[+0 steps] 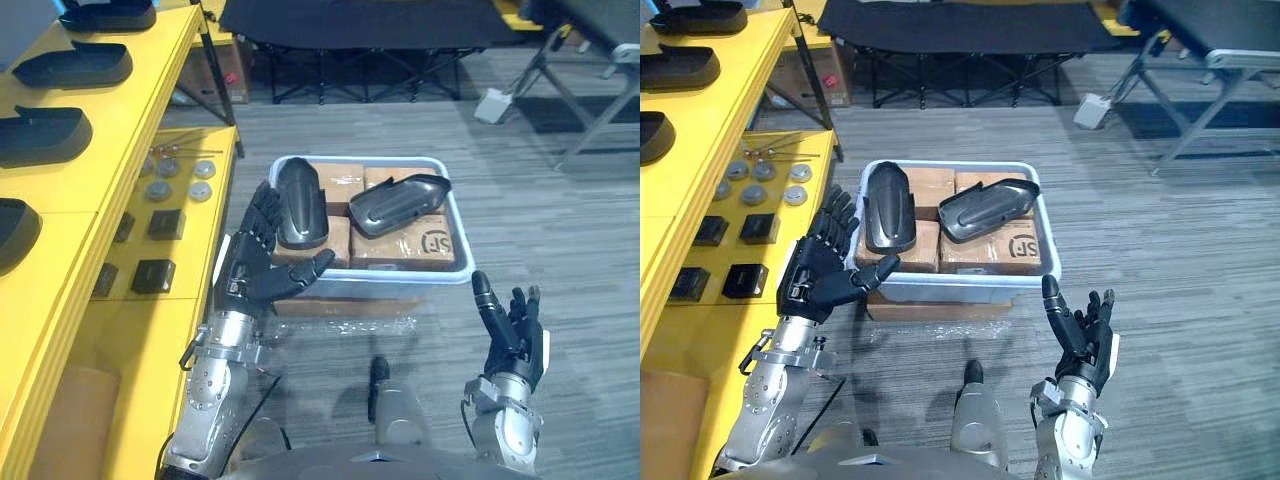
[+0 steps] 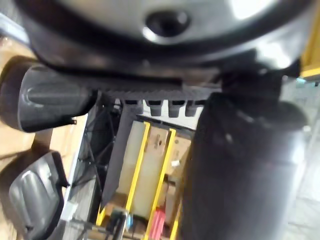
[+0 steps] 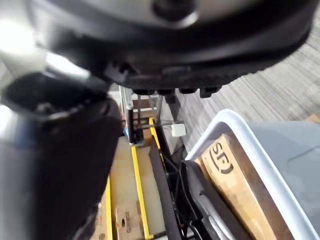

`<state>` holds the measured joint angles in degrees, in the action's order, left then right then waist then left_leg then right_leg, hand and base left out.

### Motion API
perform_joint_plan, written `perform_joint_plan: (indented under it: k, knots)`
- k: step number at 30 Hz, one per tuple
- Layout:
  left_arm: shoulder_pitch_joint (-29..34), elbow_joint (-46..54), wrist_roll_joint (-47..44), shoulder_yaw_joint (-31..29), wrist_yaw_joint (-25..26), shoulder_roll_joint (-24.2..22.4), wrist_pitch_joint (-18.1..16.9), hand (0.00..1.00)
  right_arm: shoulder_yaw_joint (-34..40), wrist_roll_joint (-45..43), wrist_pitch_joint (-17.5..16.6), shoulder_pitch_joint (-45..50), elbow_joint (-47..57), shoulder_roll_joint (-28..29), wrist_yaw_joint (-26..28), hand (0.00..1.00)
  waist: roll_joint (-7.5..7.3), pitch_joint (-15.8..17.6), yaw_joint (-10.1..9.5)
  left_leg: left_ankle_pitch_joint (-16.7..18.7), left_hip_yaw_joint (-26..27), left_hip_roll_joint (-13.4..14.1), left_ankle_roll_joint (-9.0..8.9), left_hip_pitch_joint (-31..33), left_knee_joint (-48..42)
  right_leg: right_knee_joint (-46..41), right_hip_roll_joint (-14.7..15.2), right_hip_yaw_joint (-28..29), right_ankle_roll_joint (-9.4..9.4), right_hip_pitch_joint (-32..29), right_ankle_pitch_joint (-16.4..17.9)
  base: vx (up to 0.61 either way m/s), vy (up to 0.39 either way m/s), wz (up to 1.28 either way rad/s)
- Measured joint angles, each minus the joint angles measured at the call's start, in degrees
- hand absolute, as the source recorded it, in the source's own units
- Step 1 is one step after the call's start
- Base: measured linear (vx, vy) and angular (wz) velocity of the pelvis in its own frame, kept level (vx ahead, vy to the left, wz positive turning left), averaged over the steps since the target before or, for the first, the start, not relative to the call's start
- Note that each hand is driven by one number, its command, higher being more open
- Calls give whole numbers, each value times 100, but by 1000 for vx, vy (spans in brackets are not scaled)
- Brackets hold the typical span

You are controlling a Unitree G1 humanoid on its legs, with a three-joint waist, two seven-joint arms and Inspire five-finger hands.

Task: Walk over and take three plastic housings, then place them on the shelf

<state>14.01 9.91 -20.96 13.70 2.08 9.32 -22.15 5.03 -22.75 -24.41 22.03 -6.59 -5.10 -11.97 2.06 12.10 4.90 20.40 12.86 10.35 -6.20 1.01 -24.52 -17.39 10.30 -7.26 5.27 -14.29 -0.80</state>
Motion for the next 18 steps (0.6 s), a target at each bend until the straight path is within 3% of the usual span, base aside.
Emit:
perform_joint_plan:
  k: [1, 3, 4, 6, 7, 8, 9, 11, 12, 14, 15, 18]
  knots:
    - [-42, 0, -141, 59, 36, -41, 2, 100, -4, 36, 1, 0, 3, -73, 53, 100, 142, -73, 20, -89, -148, 121, -105, 20, 114, -143, -64, -224, -40, 8, 144, 274, -149, 54]
    - [-67, -3, -319, 197, 23, -120, 9, 100, -1, 131, 34, -15, 64, -119, 54, 100, 166, -90, 32, -301, -483, 200, -80, -91, 320, -395, -126, -518, -161, 102, 491, 302, -197, 61]
    - [-55, -24, -344, 226, 21, -142, 10, 100, 11, 163, 46, -21, 81, -127, 63, 100, 162, -88, 18, -354, -582, 238, -2, -49, 232, -402, -159, -584, -192, 164, 553, 239, -222, 48]
    - [-44, -257, -374, 229, 2, -168, 139, 100, 136, 163, 170, -41, 221, -159, 164, 100, 99, -51, -24, -790, -717, 370, 491, 343, -771, -278, -189, -845, -309, 612, 713, 208, -245, 54]
    - [-29, -337, -391, 220, -1, -162, 185, 100, 168, 178, 183, -38, 247, -187, 170, 100, 91, -42, -24, -999, -681, 436, 531, 472, -1127, -167, -171, -919, -331, 805, 732, 254, -205, 65]
    - [18, -494, -393, 224, -30, -160, 257, 100, 313, 198, 196, -41, 253, -255, 163, 100, -19, 38, -83, -1139, -505, 568, 547, 646, -1666, 77, -117, -1114, -369, 1280, 772, 210, -127, 54]
    - [30, -529, -393, 236, -72, -165, 286, 100, 402, 198, 197, -41, 255, -291, 149, 100, -14, 40, -117, -1037, -405, 588, 510, 698, -1678, 151, -96, -1174, -369, 1401, 772, 194, -107, 53]
    - [66, -529, -393, 237, -316, -172, 333, 100, 735, 217, 208, -99, 250, -488, -22, 100, 34, 32, -183, -937, 14, 367, 518, 911, -1053, 280, 76, -1427, -345, 1567, 798, 99, -26, 46]
    - [113, -512, -402, 235, -426, -183, 334, 100, 865, 315, 267, -156, 242, -636, -174, 100, 102, 11, -190, -1243, 135, 138, 518, 935, -332, 279, 145, -1480, -276, 1543, 813, 75, 44, 35]
    - [230, -494, -419, 235, -626, -191, 342, 100, 989, 807, 389, -271, 208, -799, -539, 100, 257, -6, -179, -1723, 196, -64, 433, 849, 332, 200, 141, -1490, -99, 1491, 905, 53, 116, 19]
    - [246, -494, -389, 238, -725, -160, 357, 100, 1029, 1058, 574, -342, 165, -810, -815, 100, 248, -10, -172, -1657, 47, -208, 345, 765, 732, 111, 226, -1477, -31, 1371, 932, 51, 140, 20]
    - [227, -477, -398, 223, -787, -28, 366, 100, 1003, 1056, 1007, -663, -227, -773, -1214, 100, 127, 68, -177, -1828, 66, -451, 462, 840, 1092, 162, 372, -1464, 107, 1207, 807, 2, 99, 15]
